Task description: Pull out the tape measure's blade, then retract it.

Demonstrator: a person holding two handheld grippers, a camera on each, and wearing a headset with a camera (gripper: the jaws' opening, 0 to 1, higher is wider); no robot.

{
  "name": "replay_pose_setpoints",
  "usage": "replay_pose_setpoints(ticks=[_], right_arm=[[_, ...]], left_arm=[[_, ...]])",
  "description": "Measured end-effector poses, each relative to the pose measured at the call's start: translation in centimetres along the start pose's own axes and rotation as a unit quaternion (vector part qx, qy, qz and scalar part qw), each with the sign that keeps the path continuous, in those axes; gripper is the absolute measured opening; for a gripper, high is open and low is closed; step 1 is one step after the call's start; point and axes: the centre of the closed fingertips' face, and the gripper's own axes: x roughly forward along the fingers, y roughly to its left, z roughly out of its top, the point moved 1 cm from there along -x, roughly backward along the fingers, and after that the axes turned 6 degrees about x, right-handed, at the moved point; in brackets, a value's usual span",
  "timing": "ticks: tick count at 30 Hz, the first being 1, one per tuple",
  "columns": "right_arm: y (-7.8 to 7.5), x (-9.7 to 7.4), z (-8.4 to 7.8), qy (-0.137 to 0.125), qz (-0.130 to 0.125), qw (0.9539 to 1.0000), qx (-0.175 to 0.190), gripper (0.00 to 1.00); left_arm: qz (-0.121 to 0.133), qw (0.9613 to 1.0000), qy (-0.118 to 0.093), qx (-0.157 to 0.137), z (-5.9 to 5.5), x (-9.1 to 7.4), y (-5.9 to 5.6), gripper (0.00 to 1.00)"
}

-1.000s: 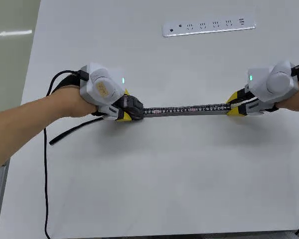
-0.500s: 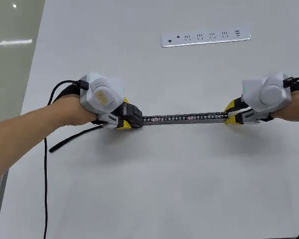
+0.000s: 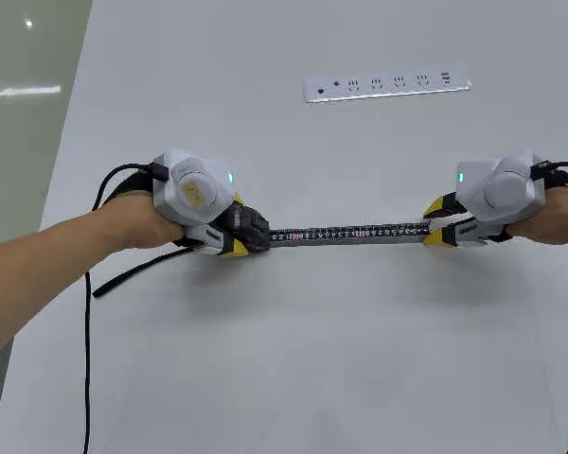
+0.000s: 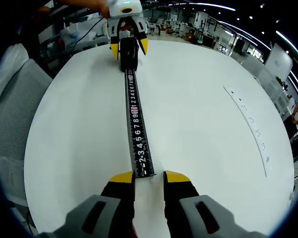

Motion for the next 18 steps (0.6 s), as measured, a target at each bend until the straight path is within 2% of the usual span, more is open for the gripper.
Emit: replay_pose_setpoints(ticks=[10,18], right_arm=[[-0.1,-1.0,0.5,-0.014,-0.023,0.9992,0.028,0.29],[0.3,-2.1,0.9,-0.026,-0.049,0.9968,0.058,0.34]], left_arm=[[0.030,0.9992,-0.009,-0.023,0.4,-1.3,0.1,0.46],[0.060,0.9966,-0.018,-0.054,0.3,-2.7,-0.2,0.52]])
